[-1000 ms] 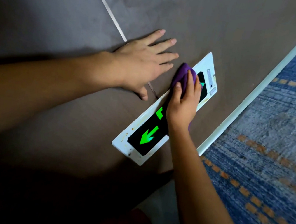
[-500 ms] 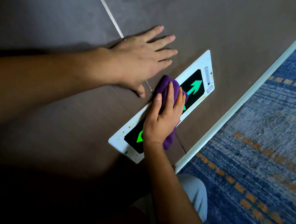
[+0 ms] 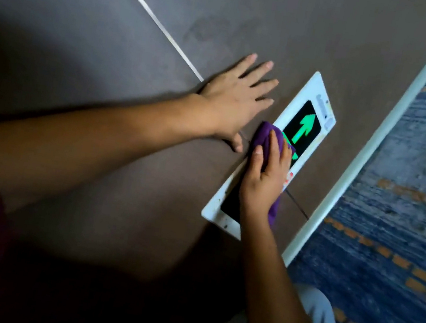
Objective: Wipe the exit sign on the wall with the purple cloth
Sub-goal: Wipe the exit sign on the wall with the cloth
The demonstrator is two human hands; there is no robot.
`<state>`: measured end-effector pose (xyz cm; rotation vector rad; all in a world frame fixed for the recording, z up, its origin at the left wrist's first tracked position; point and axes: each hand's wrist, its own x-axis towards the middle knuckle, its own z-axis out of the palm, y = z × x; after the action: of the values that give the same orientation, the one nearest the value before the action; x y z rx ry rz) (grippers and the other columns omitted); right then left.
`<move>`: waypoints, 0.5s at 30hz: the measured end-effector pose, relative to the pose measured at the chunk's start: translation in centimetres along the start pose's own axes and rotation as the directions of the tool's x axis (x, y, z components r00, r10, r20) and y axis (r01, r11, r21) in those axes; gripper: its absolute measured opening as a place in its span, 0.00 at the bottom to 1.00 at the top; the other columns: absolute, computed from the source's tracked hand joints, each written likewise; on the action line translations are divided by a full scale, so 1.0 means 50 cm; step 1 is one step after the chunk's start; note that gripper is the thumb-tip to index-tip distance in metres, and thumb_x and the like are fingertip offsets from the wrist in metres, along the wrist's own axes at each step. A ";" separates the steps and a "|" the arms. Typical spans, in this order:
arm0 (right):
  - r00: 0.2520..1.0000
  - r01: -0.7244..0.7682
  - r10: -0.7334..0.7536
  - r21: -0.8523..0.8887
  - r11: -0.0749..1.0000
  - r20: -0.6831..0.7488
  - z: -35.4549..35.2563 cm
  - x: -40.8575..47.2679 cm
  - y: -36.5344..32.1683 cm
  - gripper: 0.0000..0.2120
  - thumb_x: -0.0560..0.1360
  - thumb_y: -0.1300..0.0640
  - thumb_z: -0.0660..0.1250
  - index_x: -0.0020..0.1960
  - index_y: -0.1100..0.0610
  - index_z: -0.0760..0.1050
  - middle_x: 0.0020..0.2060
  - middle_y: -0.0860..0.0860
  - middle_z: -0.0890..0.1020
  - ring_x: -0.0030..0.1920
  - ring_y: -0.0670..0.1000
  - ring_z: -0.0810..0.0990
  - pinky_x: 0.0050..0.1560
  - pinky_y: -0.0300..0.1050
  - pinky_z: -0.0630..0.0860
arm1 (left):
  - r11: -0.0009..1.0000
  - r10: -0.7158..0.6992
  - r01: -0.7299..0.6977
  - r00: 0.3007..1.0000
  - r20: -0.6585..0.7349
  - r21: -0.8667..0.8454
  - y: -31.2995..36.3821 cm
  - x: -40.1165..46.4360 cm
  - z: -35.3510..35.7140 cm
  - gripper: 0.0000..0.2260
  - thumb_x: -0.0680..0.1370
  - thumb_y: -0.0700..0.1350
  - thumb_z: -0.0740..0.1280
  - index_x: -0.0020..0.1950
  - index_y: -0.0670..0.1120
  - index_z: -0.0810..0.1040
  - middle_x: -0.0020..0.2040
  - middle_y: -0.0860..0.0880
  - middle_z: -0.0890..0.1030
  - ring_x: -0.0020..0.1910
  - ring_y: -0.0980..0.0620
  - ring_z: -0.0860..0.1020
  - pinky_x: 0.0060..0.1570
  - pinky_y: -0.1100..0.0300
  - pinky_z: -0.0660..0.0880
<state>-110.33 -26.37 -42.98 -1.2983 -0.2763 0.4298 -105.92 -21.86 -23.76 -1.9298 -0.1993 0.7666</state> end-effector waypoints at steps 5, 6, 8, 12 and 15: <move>0.999 -0.022 0.021 0.036 0.999 0.032 -0.011 -0.037 -0.008 0.20 0.82 0.54 0.65 0.74 0.52 0.74 0.77 0.57 0.71 0.81 0.59 0.62 0.81 0.53 0.57 | 0.999 -0.027 0.026 1.000 0.006 0.025 0.026 -0.006 0.004 0.55 0.66 0.80 0.62 0.83 0.49 0.56 0.84 0.45 0.53 0.83 0.39 0.44 0.78 0.34 0.41; 0.999 -0.018 0.017 0.029 0.999 0.030 -0.013 -0.050 -0.007 0.20 0.82 0.53 0.65 0.73 0.52 0.75 0.77 0.57 0.71 0.81 0.59 0.62 0.81 0.52 0.57 | 1.000 -0.023 0.023 1.000 0.001 0.006 0.026 -0.007 -0.002 0.55 0.65 0.80 0.63 0.83 0.49 0.56 0.84 0.45 0.53 0.83 0.39 0.45 0.78 0.35 0.41; 1.000 -0.016 0.016 0.001 1.000 0.018 -0.010 -0.085 -0.001 0.19 0.83 0.52 0.64 0.73 0.51 0.75 0.77 0.56 0.71 0.80 0.58 0.63 0.81 0.51 0.58 | 1.000 -0.027 0.027 0.999 0.022 -0.003 0.025 -0.015 -0.019 0.56 0.64 0.80 0.64 0.83 0.49 0.56 0.84 0.45 0.53 0.83 0.40 0.45 0.78 0.35 0.41; 0.999 -0.029 0.031 -0.051 0.998 0.028 -0.010 -0.181 0.025 0.20 0.84 0.51 0.62 0.76 0.49 0.72 0.78 0.53 0.70 0.81 0.55 0.62 0.80 0.54 0.60 | 0.999 -0.039 0.039 0.993 0.115 0.000 0.026 -0.018 -0.040 0.54 0.66 0.76 0.67 0.83 0.50 0.55 0.84 0.47 0.50 0.83 0.41 0.43 0.79 0.36 0.40; 0.999 -0.030 0.031 -0.079 0.996 0.016 -0.009 -0.200 0.030 0.21 0.84 0.50 0.62 0.76 0.48 0.71 0.78 0.52 0.70 0.81 0.55 0.62 0.80 0.54 0.60 | 0.999 -0.028 0.030 0.995 0.099 -0.018 0.020 -0.035 -0.032 0.53 0.67 0.76 0.67 0.83 0.50 0.54 0.85 0.47 0.49 0.83 0.42 0.42 0.79 0.38 0.40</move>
<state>-119.25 -30.99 -44.11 -1.3781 -0.2905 0.4600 -106.52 -24.33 -23.44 -1.9045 -0.2955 0.8448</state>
